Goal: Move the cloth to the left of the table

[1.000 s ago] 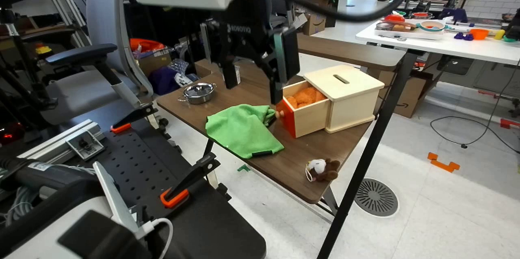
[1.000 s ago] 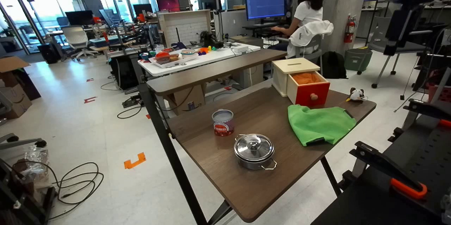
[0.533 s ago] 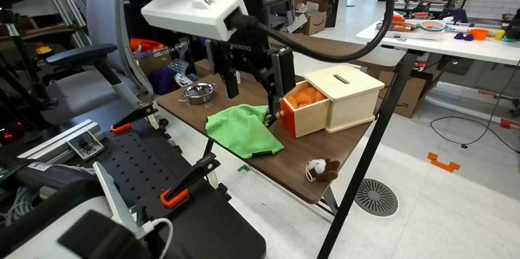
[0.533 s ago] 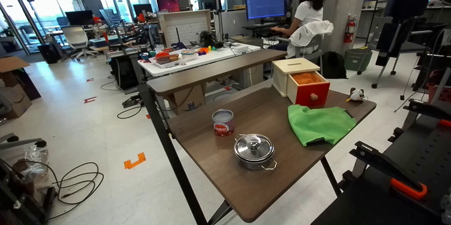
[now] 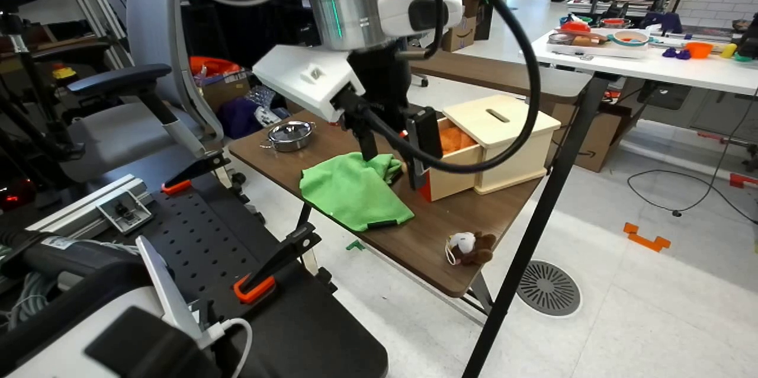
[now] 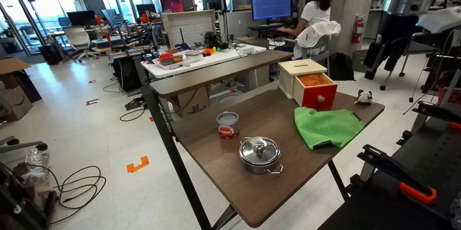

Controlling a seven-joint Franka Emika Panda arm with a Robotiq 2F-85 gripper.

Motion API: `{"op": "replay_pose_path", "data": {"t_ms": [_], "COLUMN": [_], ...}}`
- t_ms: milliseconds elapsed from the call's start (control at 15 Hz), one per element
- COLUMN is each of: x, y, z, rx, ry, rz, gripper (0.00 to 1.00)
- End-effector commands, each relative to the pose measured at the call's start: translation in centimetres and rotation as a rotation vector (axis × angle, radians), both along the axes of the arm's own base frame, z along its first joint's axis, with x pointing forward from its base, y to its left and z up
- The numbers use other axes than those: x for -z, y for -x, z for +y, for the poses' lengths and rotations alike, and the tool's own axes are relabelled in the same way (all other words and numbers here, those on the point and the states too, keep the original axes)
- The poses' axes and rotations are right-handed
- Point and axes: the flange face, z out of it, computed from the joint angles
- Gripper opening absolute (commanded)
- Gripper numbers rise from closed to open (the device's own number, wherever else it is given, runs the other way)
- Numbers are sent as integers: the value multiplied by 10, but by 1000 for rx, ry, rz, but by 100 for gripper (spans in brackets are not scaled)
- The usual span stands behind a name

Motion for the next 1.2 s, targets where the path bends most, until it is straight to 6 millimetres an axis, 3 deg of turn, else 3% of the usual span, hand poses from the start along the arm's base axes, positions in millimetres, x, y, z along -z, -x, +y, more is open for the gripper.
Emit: {"op": "replay_pose_path", "data": {"t_ms": [0, 200, 667, 933, 1133], "x": [45, 77, 121, 132, 127], "y": [-17, -21, -39, -46, -49], "z": [5, 12, 26, 23, 15], "rx": [51, 69, 60, 62, 75], "ry": [10, -7, -68, -68, -75], "rz": [66, 127, 166, 182, 175], "gripper": [100, 100, 100, 100, 100]}}
